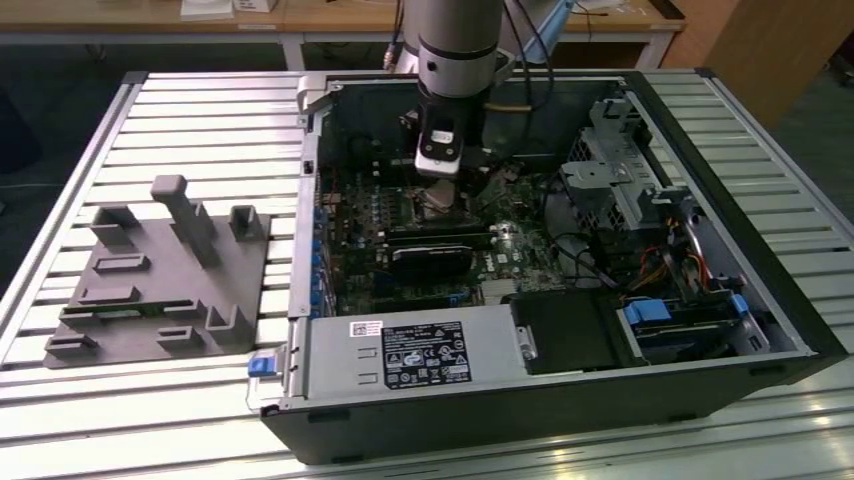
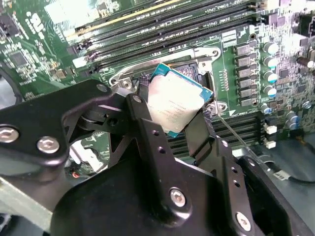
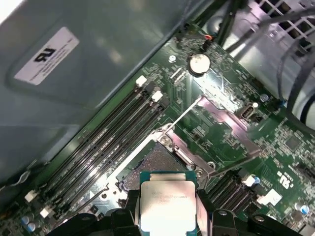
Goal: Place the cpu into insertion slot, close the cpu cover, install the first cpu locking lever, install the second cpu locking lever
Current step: 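Place the cpu into insertion slot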
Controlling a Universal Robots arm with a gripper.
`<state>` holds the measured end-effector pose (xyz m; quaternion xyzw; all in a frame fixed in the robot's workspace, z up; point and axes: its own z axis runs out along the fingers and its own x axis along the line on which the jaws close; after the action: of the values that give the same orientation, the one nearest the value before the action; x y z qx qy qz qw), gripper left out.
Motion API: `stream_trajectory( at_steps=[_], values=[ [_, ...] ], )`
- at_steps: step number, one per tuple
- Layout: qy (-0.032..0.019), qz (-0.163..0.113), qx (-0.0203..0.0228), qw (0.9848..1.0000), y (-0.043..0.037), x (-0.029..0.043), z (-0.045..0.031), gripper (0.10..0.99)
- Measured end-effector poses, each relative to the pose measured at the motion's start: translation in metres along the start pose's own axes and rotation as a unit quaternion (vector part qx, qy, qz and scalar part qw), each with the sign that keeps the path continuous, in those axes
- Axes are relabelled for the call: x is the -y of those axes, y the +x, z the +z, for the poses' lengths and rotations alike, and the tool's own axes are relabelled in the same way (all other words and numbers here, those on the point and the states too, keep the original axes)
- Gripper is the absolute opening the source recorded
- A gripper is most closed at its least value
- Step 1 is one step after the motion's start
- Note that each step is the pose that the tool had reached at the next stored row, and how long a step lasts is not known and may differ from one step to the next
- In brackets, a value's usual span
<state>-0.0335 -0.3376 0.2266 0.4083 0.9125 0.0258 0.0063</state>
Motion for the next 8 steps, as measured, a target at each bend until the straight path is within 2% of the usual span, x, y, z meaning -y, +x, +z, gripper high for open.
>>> stream_trajectory(
  at_steps=[4, 8],
  values=[
    [0.0004, 0.025, 0.0019, 0.9997, 0.0, 0.0, 0.0001, 0.541],
    [0.0007, 0.053, 0.0041, 0.9986, 0.0, 0.0, 0.0003, 0.541]
  ],
)
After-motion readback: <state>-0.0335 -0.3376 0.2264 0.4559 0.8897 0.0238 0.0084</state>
